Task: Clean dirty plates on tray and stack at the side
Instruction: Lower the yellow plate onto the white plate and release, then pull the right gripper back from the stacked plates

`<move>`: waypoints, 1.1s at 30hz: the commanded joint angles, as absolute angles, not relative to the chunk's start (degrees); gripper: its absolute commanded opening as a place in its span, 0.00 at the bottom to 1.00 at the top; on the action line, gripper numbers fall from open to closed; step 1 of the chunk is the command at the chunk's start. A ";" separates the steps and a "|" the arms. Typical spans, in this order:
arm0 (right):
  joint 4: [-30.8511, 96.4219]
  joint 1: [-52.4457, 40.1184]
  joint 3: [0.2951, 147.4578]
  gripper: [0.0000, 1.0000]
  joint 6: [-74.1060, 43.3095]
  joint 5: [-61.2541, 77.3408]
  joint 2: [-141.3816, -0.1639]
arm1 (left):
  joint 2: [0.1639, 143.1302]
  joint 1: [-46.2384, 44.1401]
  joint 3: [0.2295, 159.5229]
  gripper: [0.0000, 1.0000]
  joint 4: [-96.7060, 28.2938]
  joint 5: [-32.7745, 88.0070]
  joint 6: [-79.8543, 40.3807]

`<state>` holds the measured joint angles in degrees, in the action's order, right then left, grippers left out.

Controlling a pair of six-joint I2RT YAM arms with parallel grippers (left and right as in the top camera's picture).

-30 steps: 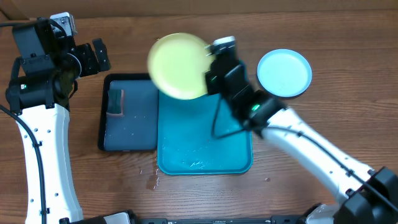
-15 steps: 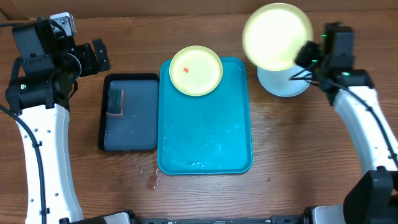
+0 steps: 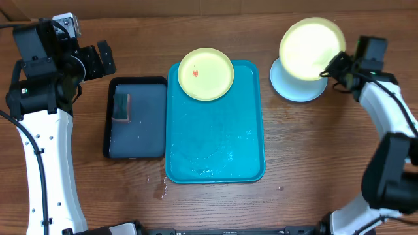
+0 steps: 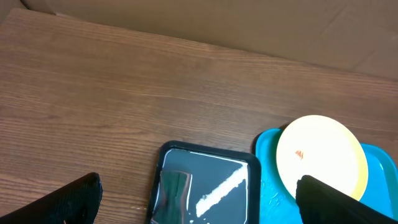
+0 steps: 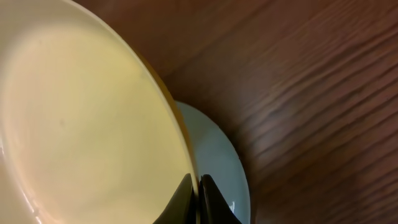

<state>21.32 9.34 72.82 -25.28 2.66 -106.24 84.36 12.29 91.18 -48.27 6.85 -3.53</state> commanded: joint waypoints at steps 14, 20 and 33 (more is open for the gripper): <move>24.38 8.91 72.69 0.27 -25.74 3.97 -112.77 | 84.75 11.99 91.50 1.00 -48.21 7.27 -4.51; 26.70 8.84 73.45 0.43 -12.91 12.62 -112.75 | 84.75 11.99 91.50 1.00 -48.21 7.27 -4.51; 29.28 2.00 75.83 0.46 -1.17 16.56 -112.75 | 84.75 11.99 91.50 1.00 -48.21 7.27 -4.54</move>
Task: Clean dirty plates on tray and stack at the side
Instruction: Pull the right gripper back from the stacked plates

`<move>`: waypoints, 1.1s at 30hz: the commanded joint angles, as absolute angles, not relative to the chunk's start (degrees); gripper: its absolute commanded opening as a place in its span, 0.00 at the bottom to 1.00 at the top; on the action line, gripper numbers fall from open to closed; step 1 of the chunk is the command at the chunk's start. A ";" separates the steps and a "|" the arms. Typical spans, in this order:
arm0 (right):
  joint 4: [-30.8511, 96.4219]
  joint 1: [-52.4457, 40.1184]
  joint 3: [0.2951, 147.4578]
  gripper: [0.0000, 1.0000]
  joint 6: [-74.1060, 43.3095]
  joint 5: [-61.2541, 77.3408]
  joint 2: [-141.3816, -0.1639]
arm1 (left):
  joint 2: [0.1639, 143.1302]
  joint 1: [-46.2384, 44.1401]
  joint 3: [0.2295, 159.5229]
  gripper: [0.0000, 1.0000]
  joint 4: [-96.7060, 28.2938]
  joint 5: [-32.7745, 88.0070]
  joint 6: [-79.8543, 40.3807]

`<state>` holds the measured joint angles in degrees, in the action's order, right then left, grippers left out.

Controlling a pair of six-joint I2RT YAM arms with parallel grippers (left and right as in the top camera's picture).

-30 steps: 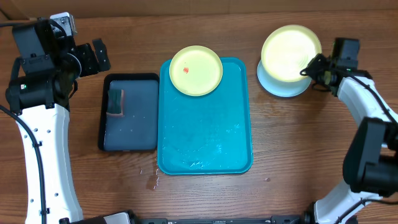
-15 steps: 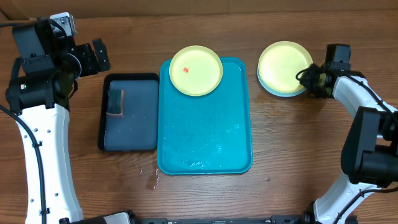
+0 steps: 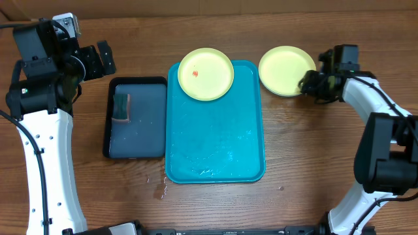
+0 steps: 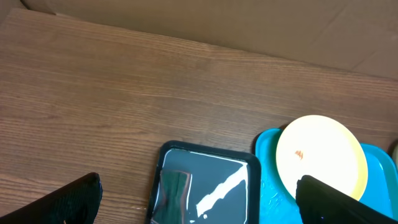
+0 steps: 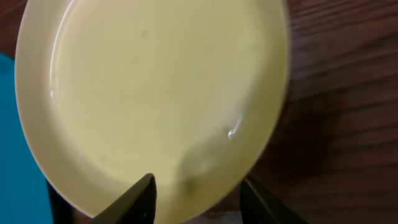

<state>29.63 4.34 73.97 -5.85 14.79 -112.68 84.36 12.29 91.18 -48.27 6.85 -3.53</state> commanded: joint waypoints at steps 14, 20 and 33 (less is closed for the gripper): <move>38.00 -1.23 80.36 0.72 -1.69 15.05 -110.34 | 84.75 11.99 91.50 1.00 -48.21 7.27 -4.54; 34.28 -2.28 81.69 0.63 -1.65 15.99 -110.72 | 84.75 11.99 91.50 1.00 -48.21 7.27 -4.51; 26.83 -2.55 81.38 0.11 -1.67 11.75 -117.64 | 84.75 11.99 91.50 1.00 -48.23 7.27 -4.54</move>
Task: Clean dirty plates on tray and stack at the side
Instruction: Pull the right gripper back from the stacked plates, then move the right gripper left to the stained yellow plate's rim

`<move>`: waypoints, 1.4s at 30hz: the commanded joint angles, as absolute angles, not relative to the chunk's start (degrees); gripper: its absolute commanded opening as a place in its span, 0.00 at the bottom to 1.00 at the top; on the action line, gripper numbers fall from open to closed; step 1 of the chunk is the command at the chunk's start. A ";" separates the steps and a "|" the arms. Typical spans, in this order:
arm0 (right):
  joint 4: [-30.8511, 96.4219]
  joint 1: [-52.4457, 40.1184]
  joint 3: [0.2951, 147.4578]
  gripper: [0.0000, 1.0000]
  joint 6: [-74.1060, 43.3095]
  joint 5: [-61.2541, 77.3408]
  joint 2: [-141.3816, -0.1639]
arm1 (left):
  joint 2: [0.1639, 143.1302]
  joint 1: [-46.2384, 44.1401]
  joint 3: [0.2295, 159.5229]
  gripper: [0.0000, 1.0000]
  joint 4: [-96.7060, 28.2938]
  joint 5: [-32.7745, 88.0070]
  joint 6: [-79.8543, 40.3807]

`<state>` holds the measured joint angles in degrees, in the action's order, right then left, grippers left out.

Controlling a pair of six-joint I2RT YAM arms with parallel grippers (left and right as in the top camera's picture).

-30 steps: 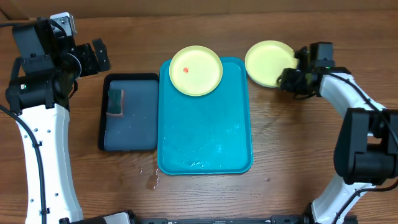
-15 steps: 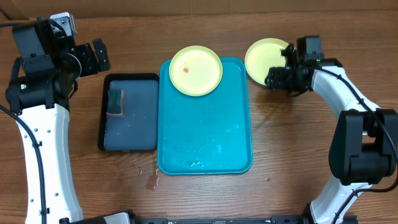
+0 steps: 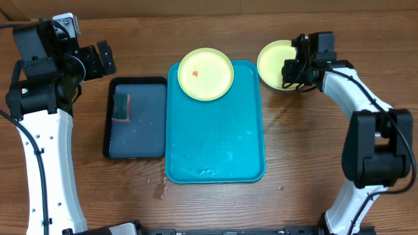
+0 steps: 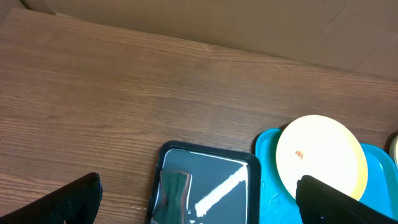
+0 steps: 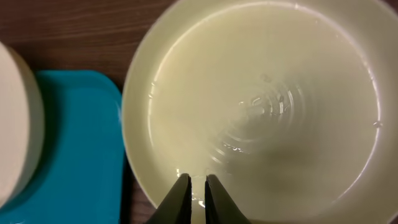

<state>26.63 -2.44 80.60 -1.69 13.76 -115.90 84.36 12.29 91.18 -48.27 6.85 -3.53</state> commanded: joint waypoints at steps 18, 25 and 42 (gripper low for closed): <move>40.84 -2.00 81.38 0.13 -1.69 11.00 -117.67 | 84.75 11.99 91.50 1.00 -48.23 7.27 -4.54; 45.76 -2.02 81.52 0.13 -1.67 11.22 -114.48 | 84.75 11.99 91.50 1.00 -48.21 7.27 -4.54; 39.29 -7.79 87.66 0.99 -6.61 31.68 -103.72 | 84.75 11.99 91.50 1.00 -48.21 7.27 -4.54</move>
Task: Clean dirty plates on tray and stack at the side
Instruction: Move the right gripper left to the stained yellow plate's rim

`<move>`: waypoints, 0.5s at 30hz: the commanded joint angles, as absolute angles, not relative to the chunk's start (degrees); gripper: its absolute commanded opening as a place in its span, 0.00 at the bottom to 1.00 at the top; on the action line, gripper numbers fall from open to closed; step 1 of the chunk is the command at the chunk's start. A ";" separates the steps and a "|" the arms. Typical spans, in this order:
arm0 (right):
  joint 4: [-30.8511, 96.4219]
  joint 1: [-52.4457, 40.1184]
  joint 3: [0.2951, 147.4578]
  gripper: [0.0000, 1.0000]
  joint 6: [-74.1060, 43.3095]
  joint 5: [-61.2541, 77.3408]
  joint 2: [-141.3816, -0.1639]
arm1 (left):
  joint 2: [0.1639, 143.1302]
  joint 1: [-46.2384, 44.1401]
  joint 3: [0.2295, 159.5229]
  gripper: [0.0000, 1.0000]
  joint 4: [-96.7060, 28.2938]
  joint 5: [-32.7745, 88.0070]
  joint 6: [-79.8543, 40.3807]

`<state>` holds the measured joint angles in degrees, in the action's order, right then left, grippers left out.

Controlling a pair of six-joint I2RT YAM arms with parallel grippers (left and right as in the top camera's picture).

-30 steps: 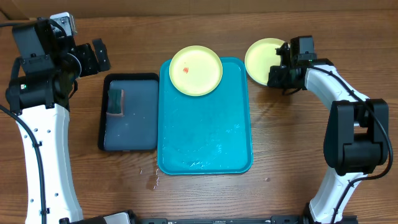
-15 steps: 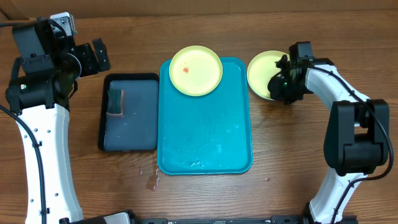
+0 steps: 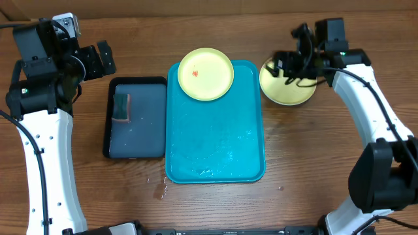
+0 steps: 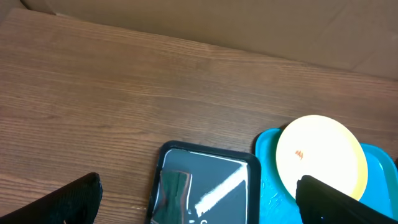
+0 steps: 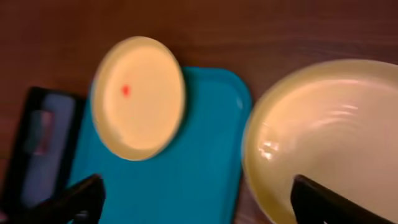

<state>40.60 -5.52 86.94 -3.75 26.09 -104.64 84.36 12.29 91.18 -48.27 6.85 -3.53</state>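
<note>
A yellow plate with a red stain [image 3: 206, 74] [image 5: 138, 96] [image 4: 320, 155] lies at the far end of the teal tray [image 3: 215, 137]. To the right of the tray, a clean yellow plate [image 3: 290, 90] [image 5: 329, 137] rests flat on the table. My right gripper [image 3: 292, 67] [image 5: 199, 202] hovers over that plate's left rim, open wide and holding nothing. Off at the far left my left gripper [image 3: 98, 59] [image 4: 199, 205] stands open and empty, looking down at the black tray. No blue plate shows under the clean one.
A black tray [image 3: 136, 117] [image 4: 208, 186] left of the teal tray holds a green sponge [image 3: 121, 106] [image 4: 174, 186] at its left side. Water drops lie on the wood near the teal tray's front left corner [image 3: 160, 189].
My right gripper, then low with jaws nearly together at the clean plate's rim, now hangs higher and open wide. The clean plate lies a little nearer the front. Left arm unchanged.
My right gripper first held a clean yellow plate tilted over a light blue plate right of the tray. Then the yellow plate lay flat there with the gripper open beside it. Later the jaws stood narrow at its rim; now they are open above it.
</note>
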 commanded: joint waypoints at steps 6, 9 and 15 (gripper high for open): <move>29.89 -13.63 84.95 1.00 -12.62 30.79 -103.96 | 84.75 11.99 91.50 1.00 -48.21 7.27 -4.54; 28.32 -16.86 84.75 0.98 -15.44 23.53 -104.66 | 84.75 11.99 91.50 1.00 -48.21 7.27 -4.51; 26.15 -22.65 84.75 0.84 -16.78 10.07 -107.87 | 84.75 11.99 91.50 1.00 -48.21 7.27 -4.51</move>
